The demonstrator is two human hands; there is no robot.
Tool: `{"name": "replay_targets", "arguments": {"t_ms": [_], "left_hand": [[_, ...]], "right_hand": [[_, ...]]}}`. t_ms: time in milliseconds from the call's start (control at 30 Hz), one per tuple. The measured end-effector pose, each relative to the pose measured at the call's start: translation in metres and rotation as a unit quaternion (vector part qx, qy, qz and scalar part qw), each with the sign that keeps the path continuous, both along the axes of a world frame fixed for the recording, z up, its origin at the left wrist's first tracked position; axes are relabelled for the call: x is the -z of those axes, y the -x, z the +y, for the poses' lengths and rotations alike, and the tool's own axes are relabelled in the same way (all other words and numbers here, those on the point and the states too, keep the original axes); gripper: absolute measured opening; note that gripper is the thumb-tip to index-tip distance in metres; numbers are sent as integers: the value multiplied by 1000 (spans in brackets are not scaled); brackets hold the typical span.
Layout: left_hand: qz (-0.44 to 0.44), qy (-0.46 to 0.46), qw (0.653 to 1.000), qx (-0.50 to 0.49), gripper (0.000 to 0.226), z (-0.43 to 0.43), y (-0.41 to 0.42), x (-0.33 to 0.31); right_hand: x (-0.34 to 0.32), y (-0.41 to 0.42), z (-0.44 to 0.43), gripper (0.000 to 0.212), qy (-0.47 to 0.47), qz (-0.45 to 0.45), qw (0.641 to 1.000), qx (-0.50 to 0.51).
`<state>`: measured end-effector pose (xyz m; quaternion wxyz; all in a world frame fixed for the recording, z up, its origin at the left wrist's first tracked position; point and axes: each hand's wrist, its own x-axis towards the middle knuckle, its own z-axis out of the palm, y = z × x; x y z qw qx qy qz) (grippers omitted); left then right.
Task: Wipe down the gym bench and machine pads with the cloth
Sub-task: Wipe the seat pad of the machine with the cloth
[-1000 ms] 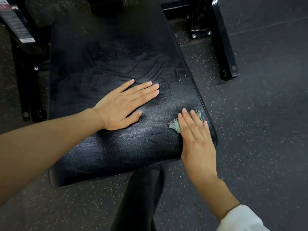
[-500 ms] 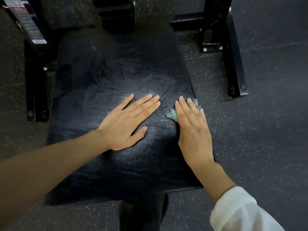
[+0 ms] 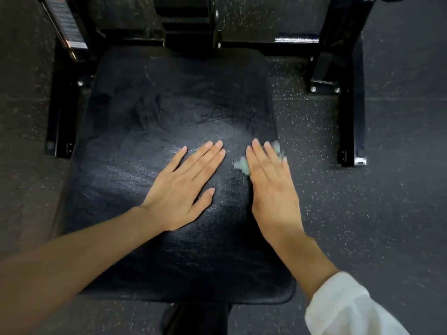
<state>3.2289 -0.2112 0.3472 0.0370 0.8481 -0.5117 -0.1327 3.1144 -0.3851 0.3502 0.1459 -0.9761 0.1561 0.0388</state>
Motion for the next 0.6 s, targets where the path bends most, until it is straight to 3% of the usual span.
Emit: {"name": "replay_targets", "arguments": {"t_ms": [233, 600], "left_hand": [[0, 1, 998, -60, 64, -11, 8, -2], [-7, -14, 998, -66, 66, -21, 4, -1]], "right_hand": [[-9, 44, 18, 96, -14, 32, 999, -13], [-1, -18, -9, 75, -38, -24, 999, -6]]}}
